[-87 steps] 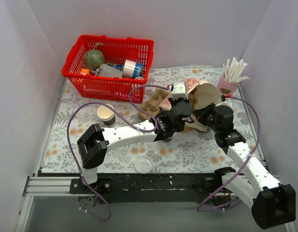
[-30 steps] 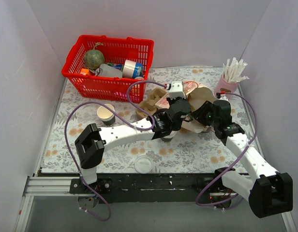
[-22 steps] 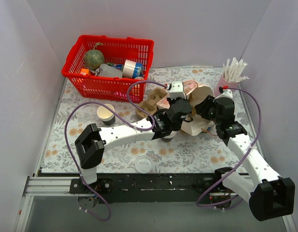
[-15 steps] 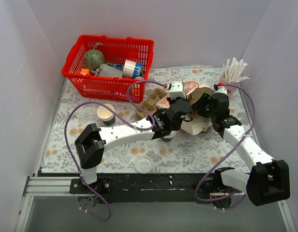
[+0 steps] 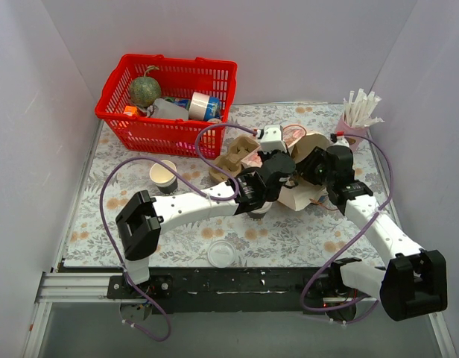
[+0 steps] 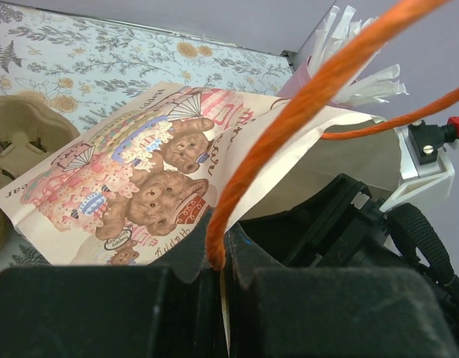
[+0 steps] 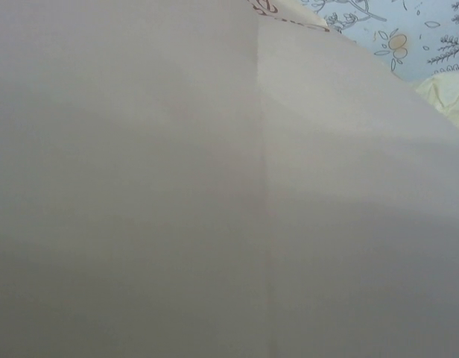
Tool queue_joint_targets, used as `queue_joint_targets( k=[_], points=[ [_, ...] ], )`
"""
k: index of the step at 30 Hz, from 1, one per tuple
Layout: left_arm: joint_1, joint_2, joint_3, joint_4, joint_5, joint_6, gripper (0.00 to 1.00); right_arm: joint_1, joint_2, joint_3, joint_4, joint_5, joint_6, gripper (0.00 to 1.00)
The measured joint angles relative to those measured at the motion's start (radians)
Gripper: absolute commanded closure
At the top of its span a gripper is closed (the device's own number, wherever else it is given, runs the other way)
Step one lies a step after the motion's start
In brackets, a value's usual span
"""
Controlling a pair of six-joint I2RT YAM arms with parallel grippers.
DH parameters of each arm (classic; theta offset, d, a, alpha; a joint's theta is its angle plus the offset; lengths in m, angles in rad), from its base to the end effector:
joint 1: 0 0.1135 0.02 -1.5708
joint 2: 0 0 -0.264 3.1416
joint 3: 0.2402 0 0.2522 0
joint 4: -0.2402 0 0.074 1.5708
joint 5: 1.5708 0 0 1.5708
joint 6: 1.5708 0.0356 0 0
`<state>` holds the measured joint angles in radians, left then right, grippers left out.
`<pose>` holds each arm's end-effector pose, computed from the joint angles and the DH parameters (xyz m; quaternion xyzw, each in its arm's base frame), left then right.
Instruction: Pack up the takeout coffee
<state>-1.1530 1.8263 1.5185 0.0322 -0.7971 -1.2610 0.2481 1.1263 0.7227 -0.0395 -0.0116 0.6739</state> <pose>0.1992 -0.3859 0.3250 -0.2734 0.7213 -0.4095 0.4871 0.2464 0.0629 0.2638 0.1756 0.8268 0.2421 0.4765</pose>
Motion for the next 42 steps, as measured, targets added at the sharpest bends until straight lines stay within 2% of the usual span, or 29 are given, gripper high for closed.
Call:
queue_joint_targets(
  k=[8,12,14,17,25,31,42],
  points=[
    [0.000,0.035,0.047,-0.028,-0.027,-0.018,1.00,0.008,-0.037,-0.008,-0.090,-0.021,0.013,0.64],
    [-0.001,0.039,0.048,-0.033,-0.036,-0.026,1.00,0.023,-0.087,-0.034,-0.105,-0.030,0.031,0.80],
    [-0.001,0.039,0.048,-0.033,-0.040,-0.030,1.00,0.027,-0.093,-0.034,-0.109,-0.029,0.037,0.83],
    [-0.001,0.039,0.048,-0.034,-0.046,-0.034,1.00,0.029,-0.090,-0.034,-0.120,-0.029,0.050,0.99],
    [-0.001,0.057,0.103,-0.088,-0.060,-0.030,1.00,0.032,-0.121,-0.003,-0.222,0.051,0.056,0.99],
    [0.009,0.099,0.236,-0.187,-0.050,-0.068,1.00,0.034,-0.227,0.095,-0.289,0.160,0.050,0.99],
    [0.149,0.103,0.306,-0.356,0.128,-0.259,1.00,0.034,-0.279,0.209,-0.386,0.222,0.006,0.99]
  ],
)
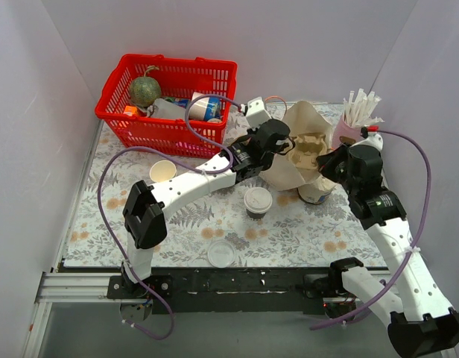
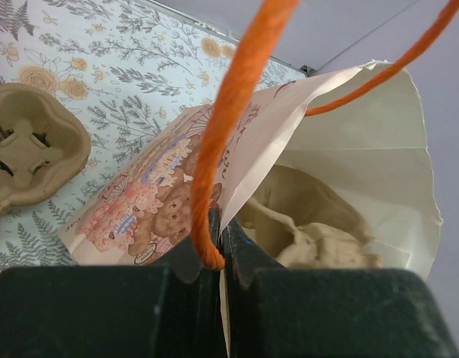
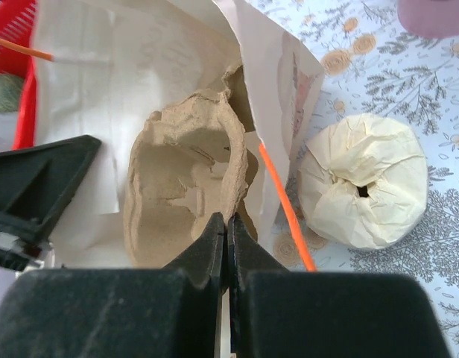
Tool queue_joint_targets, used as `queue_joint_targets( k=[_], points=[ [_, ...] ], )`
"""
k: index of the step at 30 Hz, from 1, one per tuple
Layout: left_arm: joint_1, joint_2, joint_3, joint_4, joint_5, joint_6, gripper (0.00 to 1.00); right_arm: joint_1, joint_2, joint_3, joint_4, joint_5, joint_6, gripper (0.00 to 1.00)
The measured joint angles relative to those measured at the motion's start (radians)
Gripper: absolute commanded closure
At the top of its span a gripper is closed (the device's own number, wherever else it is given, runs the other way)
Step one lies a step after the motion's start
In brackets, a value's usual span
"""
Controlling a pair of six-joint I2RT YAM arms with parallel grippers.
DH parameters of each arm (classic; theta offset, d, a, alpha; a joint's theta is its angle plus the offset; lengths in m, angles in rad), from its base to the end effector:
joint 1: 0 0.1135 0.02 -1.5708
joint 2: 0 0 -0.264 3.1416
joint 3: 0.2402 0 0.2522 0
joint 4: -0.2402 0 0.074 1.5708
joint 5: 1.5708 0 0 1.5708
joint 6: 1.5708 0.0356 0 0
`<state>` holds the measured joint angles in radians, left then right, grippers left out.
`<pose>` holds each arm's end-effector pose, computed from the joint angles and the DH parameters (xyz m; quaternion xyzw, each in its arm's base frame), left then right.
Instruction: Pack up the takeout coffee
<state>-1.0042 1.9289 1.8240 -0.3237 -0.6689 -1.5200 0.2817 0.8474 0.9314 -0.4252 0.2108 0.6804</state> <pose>0.2629 -0.3722 0.3524 -0.3743 0.7232 -0.4026 0.4182 0.1816 0.0448 0.3553 0.2204 0.7842 0.1892 0.5483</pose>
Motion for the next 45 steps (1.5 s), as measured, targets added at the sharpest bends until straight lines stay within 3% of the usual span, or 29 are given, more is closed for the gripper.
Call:
queue_joint_targets(
  k=[7,15,20,29,45],
  points=[
    [0.011,0.000,0.006,-0.042,0.046,-0.060,1.00,0.000,-0.066,0.030,0.030,-0.005,-0.027,0.99],
    [0.019,-0.003,0.000,-0.061,0.088,-0.106,1.00,0.000,-0.142,-0.138,0.213,-0.038,-0.033,0.99],
    [0.023,-0.011,-0.011,-0.065,0.093,-0.119,1.00,0.000,-0.161,-0.158,0.254,-0.045,-0.038,0.99],
    [0.019,-0.079,-0.101,-0.049,0.101,-0.165,1.00,0.000,-0.230,-0.154,0.246,0.030,0.043,0.99],
    [0.005,-0.111,-0.160,-0.031,0.085,-0.238,1.00,0.000,-0.111,-0.157,0.176,0.060,0.171,0.99]
  ],
)
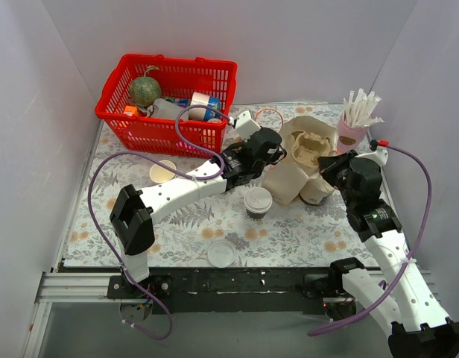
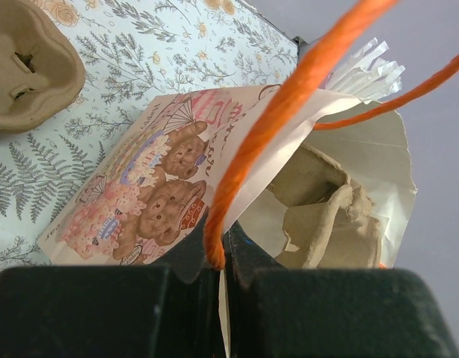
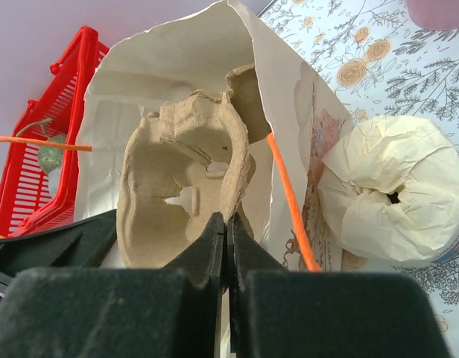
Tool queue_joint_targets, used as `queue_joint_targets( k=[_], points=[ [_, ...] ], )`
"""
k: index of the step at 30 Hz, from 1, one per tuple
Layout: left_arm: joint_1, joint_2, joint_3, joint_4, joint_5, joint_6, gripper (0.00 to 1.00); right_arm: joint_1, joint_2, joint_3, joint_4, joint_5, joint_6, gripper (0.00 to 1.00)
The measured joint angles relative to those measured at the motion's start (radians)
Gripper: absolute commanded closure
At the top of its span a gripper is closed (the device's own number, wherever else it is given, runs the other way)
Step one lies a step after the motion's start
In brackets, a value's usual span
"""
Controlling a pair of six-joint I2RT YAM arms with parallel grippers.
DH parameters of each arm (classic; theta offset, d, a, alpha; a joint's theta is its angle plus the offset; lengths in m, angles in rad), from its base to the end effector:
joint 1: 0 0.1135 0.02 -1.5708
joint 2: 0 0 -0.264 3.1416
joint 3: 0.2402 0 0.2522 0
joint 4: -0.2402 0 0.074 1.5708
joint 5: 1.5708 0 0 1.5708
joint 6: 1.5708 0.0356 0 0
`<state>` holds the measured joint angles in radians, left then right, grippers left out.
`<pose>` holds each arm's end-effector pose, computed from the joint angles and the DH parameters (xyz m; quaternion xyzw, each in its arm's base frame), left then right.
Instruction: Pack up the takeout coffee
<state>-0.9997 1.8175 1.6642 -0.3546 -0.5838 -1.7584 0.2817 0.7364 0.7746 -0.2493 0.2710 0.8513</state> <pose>0.2470 -0.3481 0.3410 -0.4412 0.7129 -0.4292 0.3360 0.1686 0.0389 0.3374 0.2980 0.7156 0.2457 0.5820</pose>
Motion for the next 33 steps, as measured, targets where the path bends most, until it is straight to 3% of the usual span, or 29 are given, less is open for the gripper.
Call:
queue_joint_targets(
  k=[15,30,33],
  points=[
    [0.000,0.000,0.000,0.020,0.006,-0.005,1.00,0.000,0.050,-0.045,0.002,-0.043,0.049,0.99],
    [-0.003,0.000,-0.003,0.042,0.029,-0.002,1.00,0.000,0.142,0.079,-0.039,-0.081,0.050,0.99],
    [-0.003,-0.003,-0.014,0.049,0.039,-0.002,1.00,0.000,0.159,0.079,-0.036,-0.103,0.054,0.86]
  ],
)
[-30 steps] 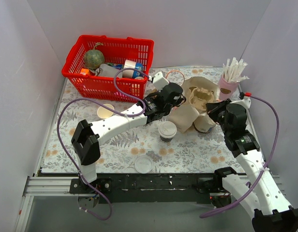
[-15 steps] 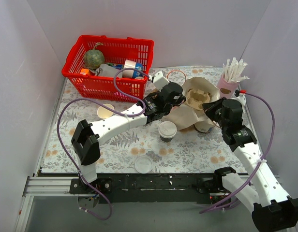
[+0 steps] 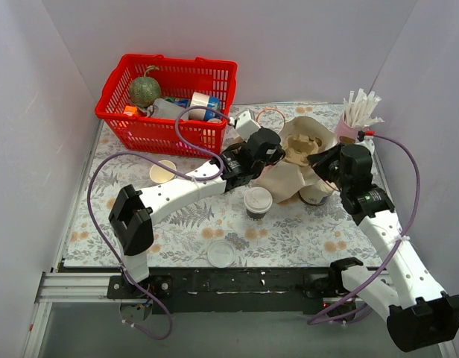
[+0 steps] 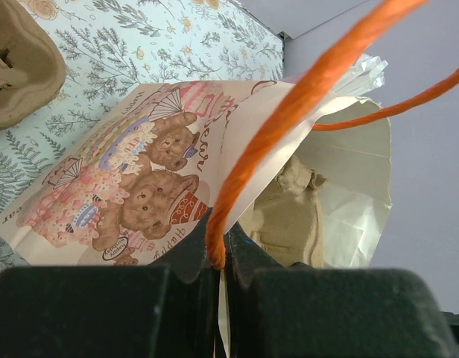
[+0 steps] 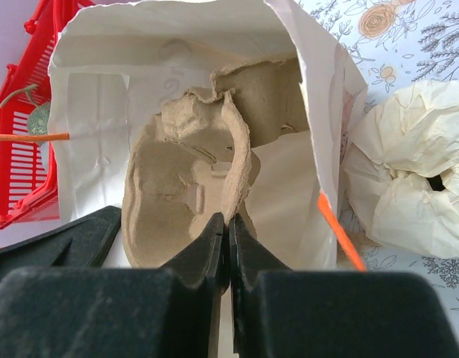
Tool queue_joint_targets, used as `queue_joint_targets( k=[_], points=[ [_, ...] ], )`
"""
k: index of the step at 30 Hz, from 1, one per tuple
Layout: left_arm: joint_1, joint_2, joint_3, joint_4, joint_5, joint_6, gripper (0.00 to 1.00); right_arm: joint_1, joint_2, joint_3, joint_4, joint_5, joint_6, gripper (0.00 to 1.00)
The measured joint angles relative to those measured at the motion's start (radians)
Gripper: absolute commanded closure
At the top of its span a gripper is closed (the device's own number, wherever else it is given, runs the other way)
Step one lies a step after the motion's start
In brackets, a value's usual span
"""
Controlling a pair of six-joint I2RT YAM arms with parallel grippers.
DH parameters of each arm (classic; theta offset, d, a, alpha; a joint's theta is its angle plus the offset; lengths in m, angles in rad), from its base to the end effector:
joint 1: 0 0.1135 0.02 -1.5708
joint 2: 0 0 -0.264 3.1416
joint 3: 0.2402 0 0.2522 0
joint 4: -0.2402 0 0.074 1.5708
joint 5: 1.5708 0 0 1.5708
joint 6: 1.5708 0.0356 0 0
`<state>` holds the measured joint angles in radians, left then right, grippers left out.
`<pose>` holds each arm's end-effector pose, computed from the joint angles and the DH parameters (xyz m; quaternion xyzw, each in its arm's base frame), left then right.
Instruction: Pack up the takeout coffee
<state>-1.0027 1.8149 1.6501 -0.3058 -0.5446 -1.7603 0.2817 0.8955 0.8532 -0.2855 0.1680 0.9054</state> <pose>0.2460 -0.3512 0.3413 -0.4343 0.7109 -0.4514 0.3199 0.1991 0.0514 0.3340 0.2951 0.7561 0.2680 0.5191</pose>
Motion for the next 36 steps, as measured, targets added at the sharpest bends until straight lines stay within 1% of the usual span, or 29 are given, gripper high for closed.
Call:
queue_joint_targets(
  k=[3,4,6,7,9,10,12,13,15,16,20,24,25,30,31,33,34,36],
  points=[
    [0.005,-0.013,-0.020,0.003,0.010,-0.003,1.00,-0.001,0.010,0.000,0.002,-0.022,0.002,0.75],
    [0.007,-0.016,-0.023,0.003,0.016,-0.003,1.00,-0.001,0.013,0.000,0.004,-0.034,0.001,0.68],
    [0.007,-0.022,-0.025,0.003,0.022,-0.003,1.00,-0.001,0.017,0.000,0.001,-0.058,-0.009,0.62],
    [0.006,-0.024,-0.027,0.003,0.025,-0.004,1.00,-0.001,0.018,0.000,-0.002,-0.071,-0.019,0.57],
    [0.005,-0.033,-0.037,0.004,0.029,-0.004,1.00,0.000,0.021,0.006,-0.032,-0.097,-0.051,0.54],
    [0.005,-0.037,-0.042,0.003,0.031,-0.005,1.00,0.000,0.025,0.016,-0.059,-0.106,-0.072,0.40],
    [0.005,-0.042,-0.047,0.005,0.033,-0.008,1.00,0.000,0.039,0.048,-0.117,-0.124,-0.111,0.19],
    [0.005,-0.044,-0.049,0.006,0.035,-0.010,1.00,0.000,0.046,0.065,-0.142,-0.133,-0.134,0.14],
    [0.005,-0.045,-0.049,0.008,0.040,-0.010,1.00,0.000,0.066,0.115,-0.212,-0.150,-0.183,0.13],
    [0.005,-0.044,-0.049,0.008,0.042,-0.010,1.00,0.001,0.083,0.156,-0.256,-0.156,-0.211,0.08],
    [0.007,-0.045,-0.049,0.008,0.044,-0.010,1.00,0.002,0.122,0.296,-0.371,-0.144,-0.306,0.06],
    [0.019,-0.044,-0.049,0.007,0.045,-0.008,1.00,0.002,0.117,0.376,-0.449,-0.124,-0.385,0.03],
    [0.021,-0.044,-0.049,0.007,0.045,-0.006,1.00,0.002,0.115,0.394,-0.457,-0.121,-0.412,0.02],
    [0.034,-0.044,-0.049,0.005,0.051,0.011,1.00,0.001,0.117,0.444,-0.447,-0.146,-0.565,0.02],
    [0.034,-0.044,-0.049,0.003,0.055,0.017,1.00,0.001,0.131,0.451,-0.447,-0.159,-0.588,0.08],
    [0.034,-0.045,-0.049,-0.002,0.062,0.026,1.00,0.000,0.175,0.473,-0.448,-0.194,-0.625,0.18],
    [0.034,-0.044,-0.049,-0.005,0.064,0.030,1.00,0.000,0.201,0.488,-0.447,-0.222,-0.639,0.26],
    [0.035,-0.044,-0.049,-0.008,0.068,0.036,1.00,-0.001,0.270,0.500,-0.433,-0.291,-0.662,0.37]
  ],
)
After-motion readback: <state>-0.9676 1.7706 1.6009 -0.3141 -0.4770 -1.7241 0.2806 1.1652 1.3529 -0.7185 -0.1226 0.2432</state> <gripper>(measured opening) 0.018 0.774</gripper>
